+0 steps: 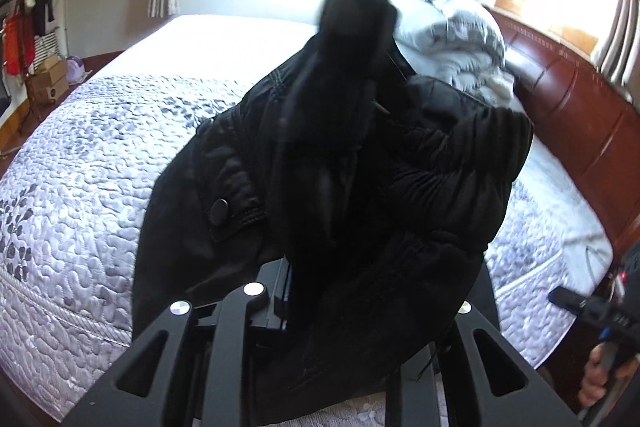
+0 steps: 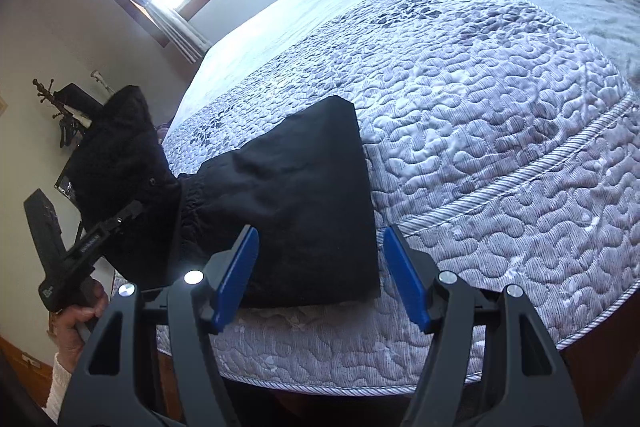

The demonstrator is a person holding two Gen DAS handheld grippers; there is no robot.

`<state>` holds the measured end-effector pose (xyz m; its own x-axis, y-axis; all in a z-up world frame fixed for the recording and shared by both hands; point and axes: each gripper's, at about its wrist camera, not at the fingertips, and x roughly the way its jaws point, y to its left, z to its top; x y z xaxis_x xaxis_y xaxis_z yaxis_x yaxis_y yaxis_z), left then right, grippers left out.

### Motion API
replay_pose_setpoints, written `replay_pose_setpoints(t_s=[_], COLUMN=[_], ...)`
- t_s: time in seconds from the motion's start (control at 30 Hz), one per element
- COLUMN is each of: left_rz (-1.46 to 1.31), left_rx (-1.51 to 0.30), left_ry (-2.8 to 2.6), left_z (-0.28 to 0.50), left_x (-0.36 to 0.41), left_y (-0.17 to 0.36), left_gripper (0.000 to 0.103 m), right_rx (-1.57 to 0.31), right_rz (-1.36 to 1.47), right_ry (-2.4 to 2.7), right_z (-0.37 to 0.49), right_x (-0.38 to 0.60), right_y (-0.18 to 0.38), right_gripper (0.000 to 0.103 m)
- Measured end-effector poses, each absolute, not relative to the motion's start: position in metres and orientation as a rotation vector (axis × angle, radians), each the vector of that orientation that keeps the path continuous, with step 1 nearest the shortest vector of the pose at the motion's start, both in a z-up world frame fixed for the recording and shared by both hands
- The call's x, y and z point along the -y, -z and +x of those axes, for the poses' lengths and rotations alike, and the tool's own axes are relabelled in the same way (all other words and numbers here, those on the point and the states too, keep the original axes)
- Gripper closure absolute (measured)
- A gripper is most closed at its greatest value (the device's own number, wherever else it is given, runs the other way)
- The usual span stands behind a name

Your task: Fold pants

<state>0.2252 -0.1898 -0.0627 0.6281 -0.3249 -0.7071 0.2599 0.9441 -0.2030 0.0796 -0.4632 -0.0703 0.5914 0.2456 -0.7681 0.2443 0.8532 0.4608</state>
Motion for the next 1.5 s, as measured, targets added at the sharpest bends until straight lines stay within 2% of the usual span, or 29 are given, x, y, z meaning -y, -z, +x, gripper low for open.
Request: replay_pose_setpoints(t_s=[0.4,0.47,0.53,0.6,0.73,0.83,0.9,1.03,1.1,1.5], left_rz=[0.075,0.077,0.060,0.047,0.054,-0.017,-0.116,-0.274,-0.354,-0.552], left_rx=[-0.940,-0.954,-0.966,-0.976,-0.975,-0.972,-0.946,-0.862,-0.840,-0.945], left_ry=[0.348,0.359,0.387,0.428,0.475,0.532,0.571,0.569,0.532,0.366], left_z=[0.218,0.215,0.212,0.206,0.197,0.189,0.184,0.176,0.175,0.192], left_x=[0.222,0.224,0.226,0.230,0.235,0.227,0.212,0.171,0.146,0.057], left_y=[0.094,0.098,0.102,0.103,0.104,0.098,0.087,0.063,0.057,0.090], left_gripper=[0.073,0.064,0.045,0.034,0.022,0.021,0.019,0.009,0.008,0.008], right_rx=[-0.970,-0.976,-0.977,-0.977,-0.970,-0.963,-0.955,-0.933,-0.932,-1.092], right_rz=[0.583,0.572,0.563,0.561,0.571,0.573,0.571,0.622,0.661,0.893], right_ry=[0.029,0.027,0.024,0.026,0.019,-0.003,-0.024,-0.118,-0.180,-0.388], right_z=[0.075,0.074,0.074,0.073,0.074,0.076,0.080,0.095,0.106,0.177], right_x=[0.470,0.468,0.466,0.466,0.465,0.462,0.458,0.447,0.440,0.386], right_y=[0.083,0.083,0.083,0.081,0.077,0.070,0.064,0.051,0.048,0.101], right_gripper=[0.037,0.037,0.037,0.037,0.037,0.037,0.033,0.028,0.026,0.024])
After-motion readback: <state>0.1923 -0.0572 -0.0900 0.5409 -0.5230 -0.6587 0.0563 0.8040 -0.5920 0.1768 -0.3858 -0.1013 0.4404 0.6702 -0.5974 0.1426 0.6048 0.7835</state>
